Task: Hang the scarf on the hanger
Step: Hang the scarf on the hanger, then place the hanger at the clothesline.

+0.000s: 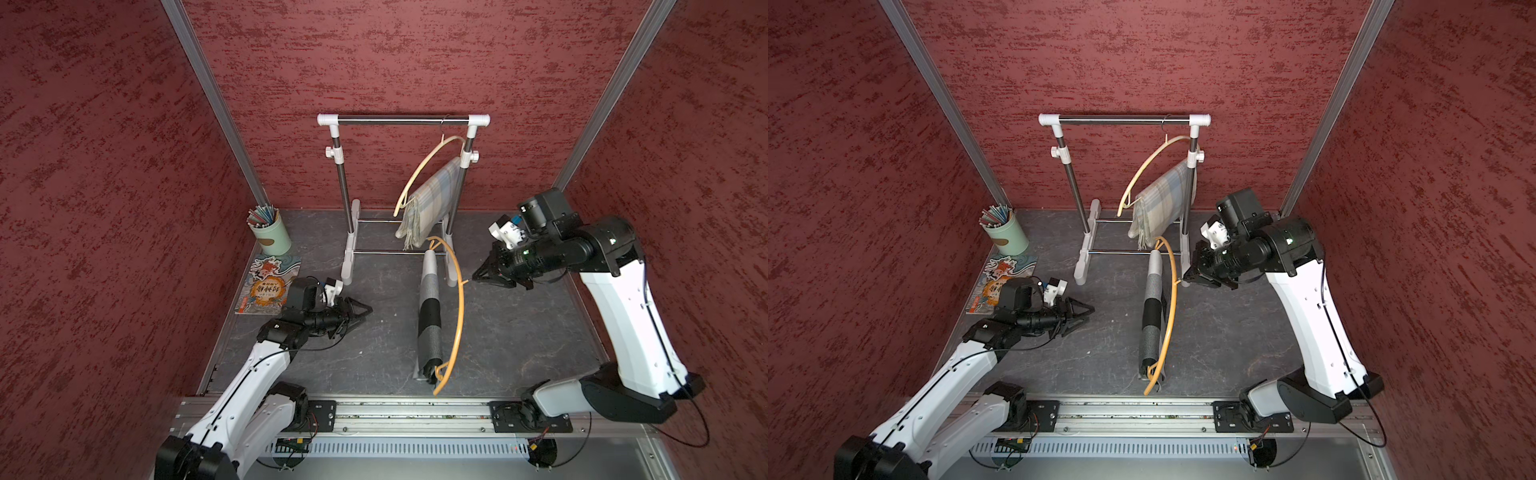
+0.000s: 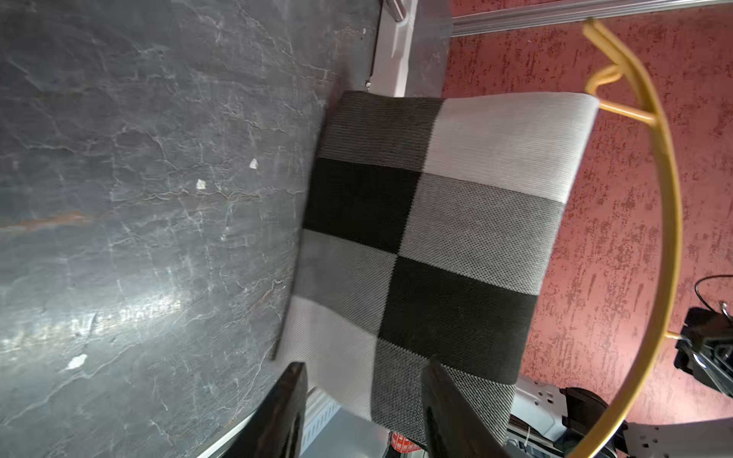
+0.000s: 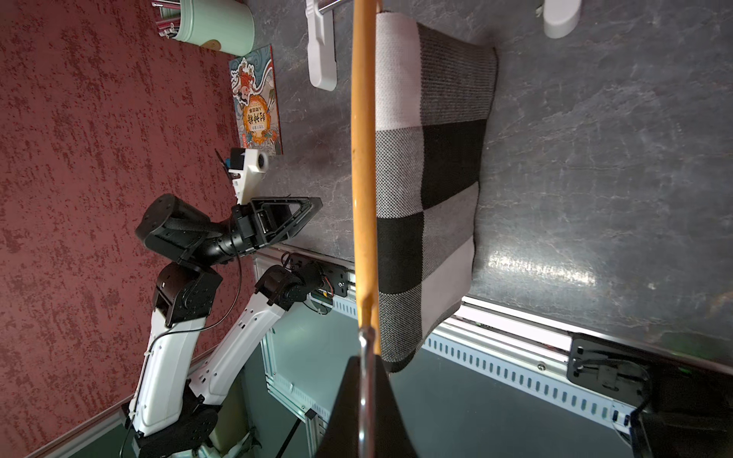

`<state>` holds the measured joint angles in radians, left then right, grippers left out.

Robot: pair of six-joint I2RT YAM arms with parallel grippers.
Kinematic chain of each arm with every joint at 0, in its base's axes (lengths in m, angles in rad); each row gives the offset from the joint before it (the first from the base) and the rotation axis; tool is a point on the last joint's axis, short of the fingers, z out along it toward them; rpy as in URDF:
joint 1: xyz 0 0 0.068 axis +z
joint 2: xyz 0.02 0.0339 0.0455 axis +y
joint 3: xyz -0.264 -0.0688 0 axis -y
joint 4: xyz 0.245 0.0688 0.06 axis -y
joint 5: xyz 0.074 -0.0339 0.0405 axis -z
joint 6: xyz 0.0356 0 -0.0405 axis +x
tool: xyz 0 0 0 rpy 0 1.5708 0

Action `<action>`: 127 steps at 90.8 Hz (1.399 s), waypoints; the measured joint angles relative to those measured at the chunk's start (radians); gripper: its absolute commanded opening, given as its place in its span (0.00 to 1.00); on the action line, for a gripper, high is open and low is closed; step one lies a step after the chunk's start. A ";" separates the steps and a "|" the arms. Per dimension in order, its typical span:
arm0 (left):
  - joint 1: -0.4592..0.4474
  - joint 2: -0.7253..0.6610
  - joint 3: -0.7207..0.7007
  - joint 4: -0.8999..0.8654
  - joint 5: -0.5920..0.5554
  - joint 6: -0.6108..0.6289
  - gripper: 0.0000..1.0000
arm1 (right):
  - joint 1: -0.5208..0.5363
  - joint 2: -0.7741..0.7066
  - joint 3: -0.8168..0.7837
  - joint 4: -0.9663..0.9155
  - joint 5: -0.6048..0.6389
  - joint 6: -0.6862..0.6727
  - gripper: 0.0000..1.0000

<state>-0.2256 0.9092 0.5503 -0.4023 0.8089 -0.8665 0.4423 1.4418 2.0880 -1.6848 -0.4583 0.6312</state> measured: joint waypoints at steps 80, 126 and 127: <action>-0.849 0.351 0.801 -0.213 -0.449 0.293 0.74 | 0.000 0.001 -0.021 0.000 0.026 -0.023 0.00; -0.966 0.466 0.803 -0.219 -0.560 0.268 0.03 | 0.000 0.003 -0.030 0.007 0.041 -0.029 0.00; -0.966 0.466 0.803 -0.217 -0.555 0.275 0.00 | 0.000 0.003 -0.031 0.009 0.041 -0.029 0.00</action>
<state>-1.1915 1.3754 1.3537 -0.6197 0.2535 -0.5911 0.4423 1.4448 2.0567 -1.6756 -0.4171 0.6022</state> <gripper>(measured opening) 0.151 0.061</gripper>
